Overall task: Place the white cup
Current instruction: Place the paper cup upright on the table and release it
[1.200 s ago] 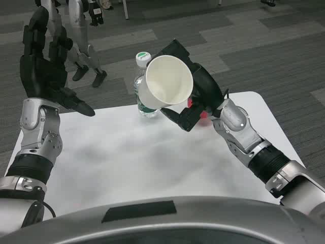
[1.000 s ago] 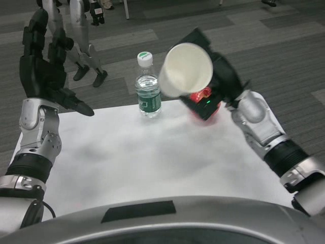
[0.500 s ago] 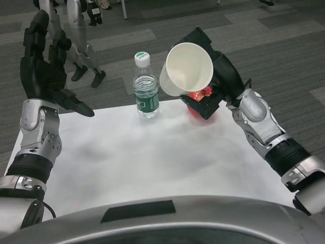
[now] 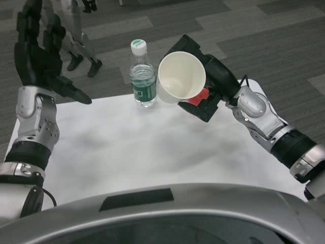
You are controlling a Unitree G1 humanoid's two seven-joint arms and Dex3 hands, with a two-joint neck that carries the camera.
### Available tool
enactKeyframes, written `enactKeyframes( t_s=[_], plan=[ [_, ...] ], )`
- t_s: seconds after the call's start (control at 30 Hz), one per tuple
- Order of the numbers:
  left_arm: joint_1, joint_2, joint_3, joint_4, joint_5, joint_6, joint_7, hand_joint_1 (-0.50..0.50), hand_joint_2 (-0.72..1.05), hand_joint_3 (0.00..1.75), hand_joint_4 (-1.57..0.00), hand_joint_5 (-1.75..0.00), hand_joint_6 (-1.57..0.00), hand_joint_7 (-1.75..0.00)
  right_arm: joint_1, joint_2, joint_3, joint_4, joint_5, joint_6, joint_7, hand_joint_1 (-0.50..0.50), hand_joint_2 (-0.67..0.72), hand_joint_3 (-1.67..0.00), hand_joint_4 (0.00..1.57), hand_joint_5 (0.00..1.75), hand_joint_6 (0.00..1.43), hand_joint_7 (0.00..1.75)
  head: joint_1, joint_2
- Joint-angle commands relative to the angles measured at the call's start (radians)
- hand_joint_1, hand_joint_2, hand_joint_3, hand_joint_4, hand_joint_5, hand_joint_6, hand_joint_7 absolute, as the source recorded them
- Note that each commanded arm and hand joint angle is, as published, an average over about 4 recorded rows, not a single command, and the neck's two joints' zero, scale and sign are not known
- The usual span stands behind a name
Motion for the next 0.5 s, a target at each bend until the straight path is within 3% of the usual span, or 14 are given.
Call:
enactKeyframes(
  t_s=[0.03,0.13,0.2,0.33,0.5],
  plan=[
    [-0.021,0.004,-0.007,0.016,0.0,-0.004,0.0,-0.39,-0.64,0.09,0.0,-0.21,0.0,-0.35,0.02,-0.029,0.015,-0.018,0.003,0.01,-0.001,-0.42,-0.54,-1.51,0.23,1.36,0.0,1.54,-0.008,-0.015],
    [-0.025,0.004,-0.012,0.028,-0.001,-0.004,0.0,-0.39,-0.64,0.09,0.0,-0.21,0.0,-0.37,0.026,-0.034,0.026,-0.006,0.002,0.009,-0.001,-0.44,-0.54,-1.45,0.23,1.36,0.0,1.54,-0.008,-0.025],
    [-0.028,0.004,-0.016,0.035,-0.002,-0.004,-0.001,-0.39,-0.64,0.09,0.0,-0.21,0.0,-0.37,0.035,-0.008,0.026,0.018,0.002,0.008,-0.001,-0.43,-0.54,-1.43,0.23,1.36,0.0,1.54,-0.01,-0.03],
    [-0.032,0.004,-0.019,0.043,-0.003,-0.004,-0.002,-0.39,-0.64,0.09,0.0,-0.21,0.0,-0.35,0.078,0.078,0.003,0.07,0.002,0.008,-0.001,-0.42,-0.54,-1.43,0.23,1.36,0.0,1.57,-0.008,-0.04],
    [-0.038,0.003,-0.018,0.057,-0.003,-0.004,-0.001,-0.39,-0.64,0.09,0.0,-0.21,0.0,-0.35,0.106,0.091,0.015,0.115,0.0,0.008,-0.001,-0.42,-0.54,-1.43,0.23,1.36,0.0,1.61,-0.014,-0.052]
  ],
)
